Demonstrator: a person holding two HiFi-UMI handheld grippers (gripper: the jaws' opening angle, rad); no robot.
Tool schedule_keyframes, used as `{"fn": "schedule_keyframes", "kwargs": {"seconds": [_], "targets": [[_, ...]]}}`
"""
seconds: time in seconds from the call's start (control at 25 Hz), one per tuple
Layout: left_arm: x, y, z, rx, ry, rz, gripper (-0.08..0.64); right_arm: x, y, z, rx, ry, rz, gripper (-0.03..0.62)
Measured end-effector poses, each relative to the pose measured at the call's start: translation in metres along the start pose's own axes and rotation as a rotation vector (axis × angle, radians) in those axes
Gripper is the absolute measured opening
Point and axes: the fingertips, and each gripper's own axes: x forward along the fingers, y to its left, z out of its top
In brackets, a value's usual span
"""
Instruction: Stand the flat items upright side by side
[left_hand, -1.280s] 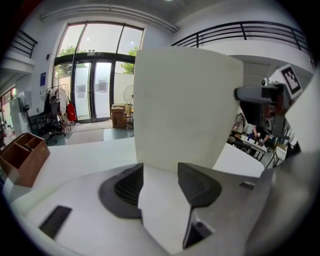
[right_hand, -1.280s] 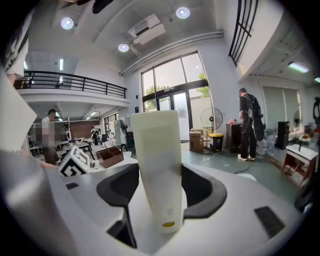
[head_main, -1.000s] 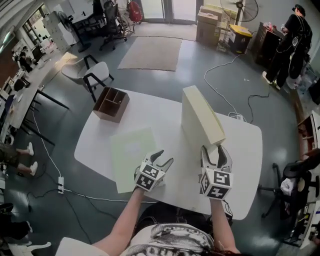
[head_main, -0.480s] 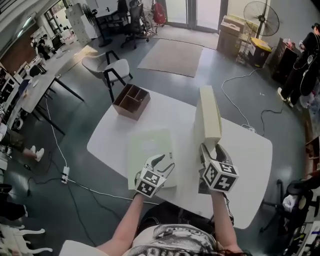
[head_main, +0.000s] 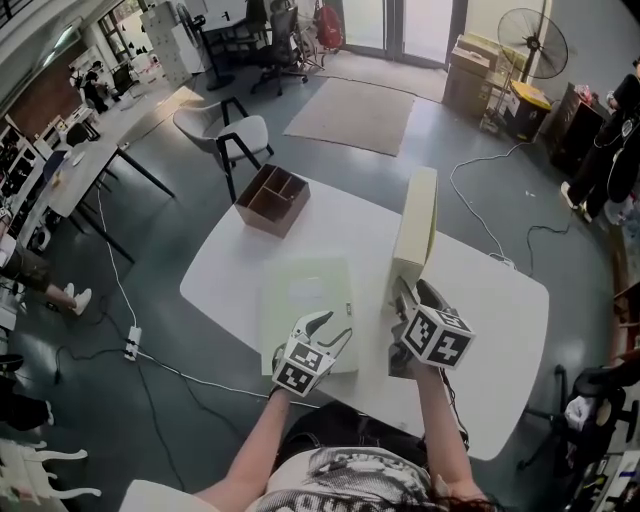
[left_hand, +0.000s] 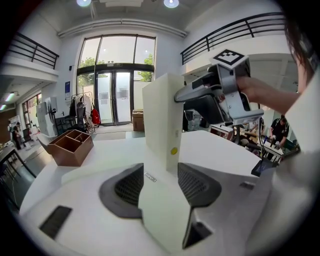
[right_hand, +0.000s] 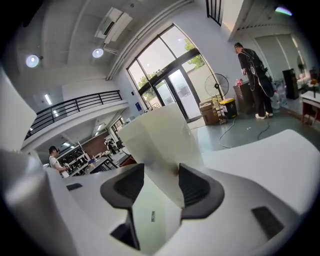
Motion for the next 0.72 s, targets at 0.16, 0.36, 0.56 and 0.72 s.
{"fn": "schedule_keyframes", "kwargs": {"seconds": [0.16, 0.36, 0.56, 0.72], "targets": [[-0.002, 0.001, -0.003, -0.003, 0.001, 0.004, 0.219, 0.001, 0.002, -0.001, -0.015, 0.002, 0.004, 0.207], [-0.006, 0.004, -0.008, -0.012, 0.002, 0.01, 0.219, -0.002, 0.005, 0.0, -0.035, 0.001, 0.022, 0.207], [-0.014, 0.01, -0.011, -0.029, 0.002, 0.026, 0.219, -0.013, 0.01, 0.003, -0.075, -0.006, 0.03, 0.209], [-0.023, 0.026, -0.023, -0.063, 0.006, 0.053, 0.219, -0.022, 0.018, -0.008, -0.096, 0.012, 0.056, 0.23]]}}
